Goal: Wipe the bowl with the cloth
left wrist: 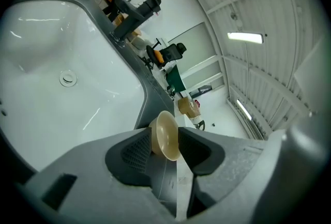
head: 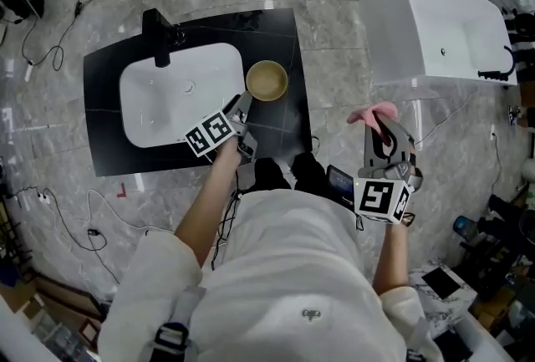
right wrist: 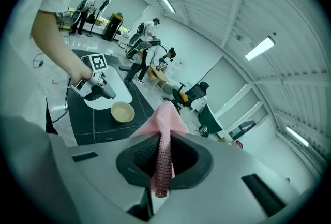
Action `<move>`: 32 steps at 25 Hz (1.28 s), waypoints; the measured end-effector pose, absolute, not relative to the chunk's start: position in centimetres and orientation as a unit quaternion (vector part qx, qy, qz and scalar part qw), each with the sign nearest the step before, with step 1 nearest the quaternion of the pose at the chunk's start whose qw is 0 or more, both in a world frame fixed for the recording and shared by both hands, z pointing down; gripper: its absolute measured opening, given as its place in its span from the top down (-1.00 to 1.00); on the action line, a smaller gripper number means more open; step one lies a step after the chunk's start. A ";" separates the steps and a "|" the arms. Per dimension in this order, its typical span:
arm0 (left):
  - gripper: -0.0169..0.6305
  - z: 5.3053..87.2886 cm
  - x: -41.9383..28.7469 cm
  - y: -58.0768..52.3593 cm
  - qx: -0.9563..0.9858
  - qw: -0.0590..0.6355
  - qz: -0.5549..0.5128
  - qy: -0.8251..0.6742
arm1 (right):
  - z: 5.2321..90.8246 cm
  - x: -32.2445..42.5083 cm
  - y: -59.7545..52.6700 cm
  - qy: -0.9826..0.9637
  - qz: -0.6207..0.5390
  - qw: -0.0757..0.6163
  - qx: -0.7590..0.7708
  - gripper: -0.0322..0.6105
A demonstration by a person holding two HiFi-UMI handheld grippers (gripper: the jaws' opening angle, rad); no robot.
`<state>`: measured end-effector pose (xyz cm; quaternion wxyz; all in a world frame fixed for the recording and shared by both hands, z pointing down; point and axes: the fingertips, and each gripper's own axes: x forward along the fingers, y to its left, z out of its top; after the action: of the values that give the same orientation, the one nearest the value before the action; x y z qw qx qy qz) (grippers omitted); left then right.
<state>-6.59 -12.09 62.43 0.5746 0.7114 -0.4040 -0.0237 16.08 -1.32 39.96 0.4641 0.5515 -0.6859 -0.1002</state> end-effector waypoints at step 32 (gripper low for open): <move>0.83 38.9 1.2 5.4 0.886 0.218 -0.074 -0.402 | 33.1 22.4 9.5 -0.902 0.046 0.078 0.422 0.85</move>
<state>1.24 5.45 38.94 0.2184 0.8861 -0.4022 -0.0739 22.39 9.47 33.08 0.0782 0.4215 -0.9023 0.0458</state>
